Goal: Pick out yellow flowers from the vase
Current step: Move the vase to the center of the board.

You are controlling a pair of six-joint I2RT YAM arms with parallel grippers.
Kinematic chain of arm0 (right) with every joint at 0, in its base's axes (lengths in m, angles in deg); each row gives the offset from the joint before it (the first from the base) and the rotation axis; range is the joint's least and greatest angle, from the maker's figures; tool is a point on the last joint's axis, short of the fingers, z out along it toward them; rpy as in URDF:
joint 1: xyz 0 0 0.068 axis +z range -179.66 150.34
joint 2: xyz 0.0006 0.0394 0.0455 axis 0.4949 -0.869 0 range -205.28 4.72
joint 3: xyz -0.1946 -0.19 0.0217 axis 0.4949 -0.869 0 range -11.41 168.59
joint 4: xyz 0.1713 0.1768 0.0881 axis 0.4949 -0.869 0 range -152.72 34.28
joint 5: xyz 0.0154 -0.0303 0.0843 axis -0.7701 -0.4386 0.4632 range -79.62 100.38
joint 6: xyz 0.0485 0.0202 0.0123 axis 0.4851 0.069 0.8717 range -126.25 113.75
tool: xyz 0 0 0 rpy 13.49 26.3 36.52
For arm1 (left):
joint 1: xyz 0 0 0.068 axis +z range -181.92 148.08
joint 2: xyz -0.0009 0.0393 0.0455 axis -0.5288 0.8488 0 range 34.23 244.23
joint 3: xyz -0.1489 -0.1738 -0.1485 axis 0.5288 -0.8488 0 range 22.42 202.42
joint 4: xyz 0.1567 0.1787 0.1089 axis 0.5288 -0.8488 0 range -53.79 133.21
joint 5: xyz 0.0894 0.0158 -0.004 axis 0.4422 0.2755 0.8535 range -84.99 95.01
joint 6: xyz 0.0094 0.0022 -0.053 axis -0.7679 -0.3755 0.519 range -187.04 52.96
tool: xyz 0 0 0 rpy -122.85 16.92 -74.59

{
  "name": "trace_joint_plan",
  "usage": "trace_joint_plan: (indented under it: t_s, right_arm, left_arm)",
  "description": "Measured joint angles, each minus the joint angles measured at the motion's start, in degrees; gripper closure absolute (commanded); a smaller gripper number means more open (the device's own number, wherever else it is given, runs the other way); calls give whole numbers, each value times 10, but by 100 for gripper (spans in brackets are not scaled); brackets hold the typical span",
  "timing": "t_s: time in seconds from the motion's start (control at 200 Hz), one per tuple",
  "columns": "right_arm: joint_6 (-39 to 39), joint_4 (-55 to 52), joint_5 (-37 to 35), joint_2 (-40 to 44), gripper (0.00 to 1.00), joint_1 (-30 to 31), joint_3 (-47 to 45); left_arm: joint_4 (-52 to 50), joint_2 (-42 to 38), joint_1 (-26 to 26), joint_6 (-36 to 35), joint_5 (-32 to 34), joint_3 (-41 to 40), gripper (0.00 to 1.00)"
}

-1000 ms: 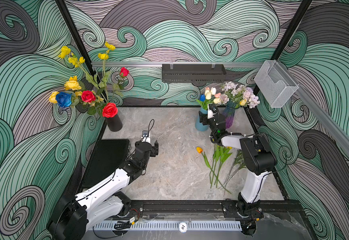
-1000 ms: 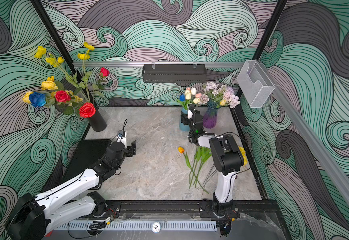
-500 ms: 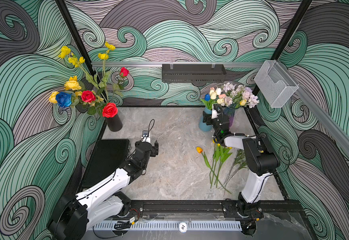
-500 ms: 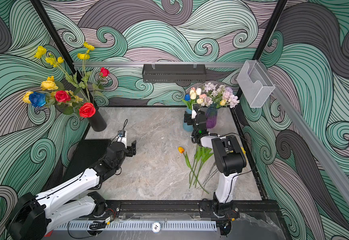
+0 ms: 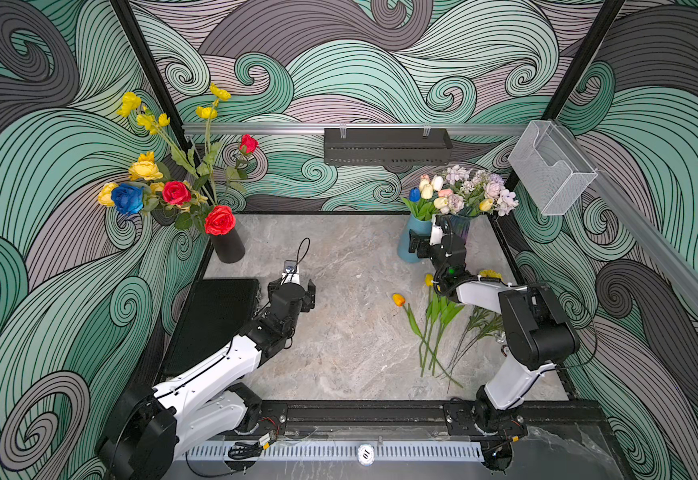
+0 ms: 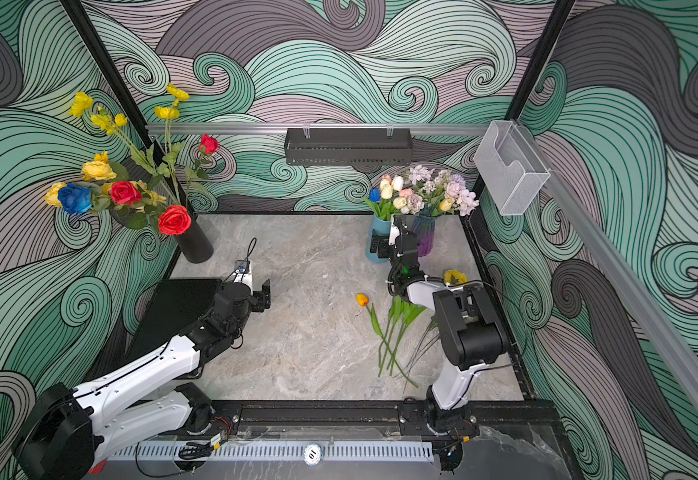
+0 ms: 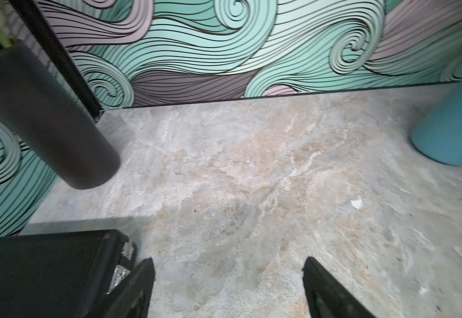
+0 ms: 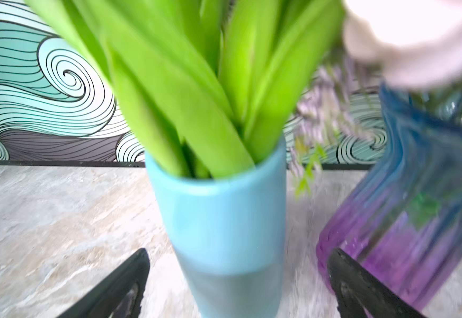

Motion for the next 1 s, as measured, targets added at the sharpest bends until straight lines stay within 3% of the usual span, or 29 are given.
trace_joint_plan:
  t_s: [0.22, 0.45, 0.711, 0.996]
  right_arm:
    - [38, -15, 21, 60, 0, 3, -72]
    - [65, -21, 55, 129, 0, 22, -108]
    - [74, -36, 90, 197, 0, 44, -131]
    - [84, -39, 103, 239, 0, 49, -161]
  left_arm:
    - [-10, 57, 102, 28, 58, 75, 11]
    - [-11, 185, 203, 7, 46, 179, 10]
    - [-11, 322, 271, -36, 38, 290, 7]
    - [-8, 407, 320, -62, 33, 360, 5]
